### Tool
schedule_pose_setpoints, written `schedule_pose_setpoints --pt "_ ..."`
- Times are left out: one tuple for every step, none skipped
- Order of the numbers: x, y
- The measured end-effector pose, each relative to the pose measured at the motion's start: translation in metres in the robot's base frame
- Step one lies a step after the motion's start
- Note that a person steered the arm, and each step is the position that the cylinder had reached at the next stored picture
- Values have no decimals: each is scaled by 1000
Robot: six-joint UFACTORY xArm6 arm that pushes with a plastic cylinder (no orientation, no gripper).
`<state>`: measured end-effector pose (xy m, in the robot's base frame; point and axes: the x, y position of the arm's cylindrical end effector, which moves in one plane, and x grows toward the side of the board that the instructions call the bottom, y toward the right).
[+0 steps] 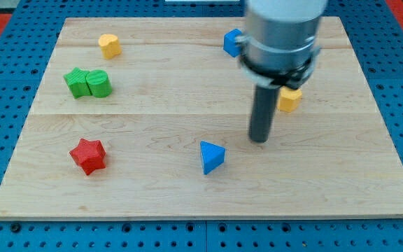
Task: Drag the yellow hexagon slightly to the bottom of the board
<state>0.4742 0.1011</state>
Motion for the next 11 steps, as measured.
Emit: schedule_pose_setpoints --pt "-48 45" --pt "-53 47" --pt "-53 87" --pt "-59 122" --pt "-128 108" --pt "-152 90" --pt "-149 77" --pt "-131 73" --pt "-102 72" --pt "-81 70" --pt "-78 36"
